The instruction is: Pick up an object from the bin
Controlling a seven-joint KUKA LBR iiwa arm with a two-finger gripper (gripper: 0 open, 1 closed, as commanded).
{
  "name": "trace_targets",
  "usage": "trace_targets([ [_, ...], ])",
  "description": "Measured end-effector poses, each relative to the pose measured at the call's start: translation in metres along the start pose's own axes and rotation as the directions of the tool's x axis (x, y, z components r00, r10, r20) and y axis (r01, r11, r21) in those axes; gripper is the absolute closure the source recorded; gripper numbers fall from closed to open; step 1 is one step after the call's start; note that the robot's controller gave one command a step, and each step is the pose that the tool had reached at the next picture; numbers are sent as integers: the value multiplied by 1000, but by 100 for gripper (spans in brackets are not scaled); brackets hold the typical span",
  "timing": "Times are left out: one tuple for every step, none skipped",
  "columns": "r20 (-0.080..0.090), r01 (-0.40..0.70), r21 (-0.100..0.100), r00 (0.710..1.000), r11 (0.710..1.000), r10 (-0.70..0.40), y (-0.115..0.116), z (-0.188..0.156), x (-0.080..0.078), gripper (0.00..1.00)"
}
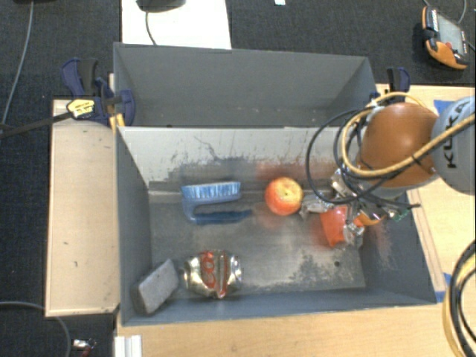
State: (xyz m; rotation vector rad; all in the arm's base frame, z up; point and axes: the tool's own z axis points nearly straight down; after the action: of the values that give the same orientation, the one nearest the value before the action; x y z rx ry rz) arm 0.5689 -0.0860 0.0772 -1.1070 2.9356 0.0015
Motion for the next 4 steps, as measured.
trace_targets([
  [3, -146, 2, 989, 989, 146, -12, -2, 15, 100],
  [3, -146, 2, 989, 989, 146, -12, -2, 15, 100],
  [7, 26, 4, 1000, 1000, -26, -3, -30, 1, 100],
  [10, -135, 7, 991, 991, 135, -28, -85, 13, 100],
])
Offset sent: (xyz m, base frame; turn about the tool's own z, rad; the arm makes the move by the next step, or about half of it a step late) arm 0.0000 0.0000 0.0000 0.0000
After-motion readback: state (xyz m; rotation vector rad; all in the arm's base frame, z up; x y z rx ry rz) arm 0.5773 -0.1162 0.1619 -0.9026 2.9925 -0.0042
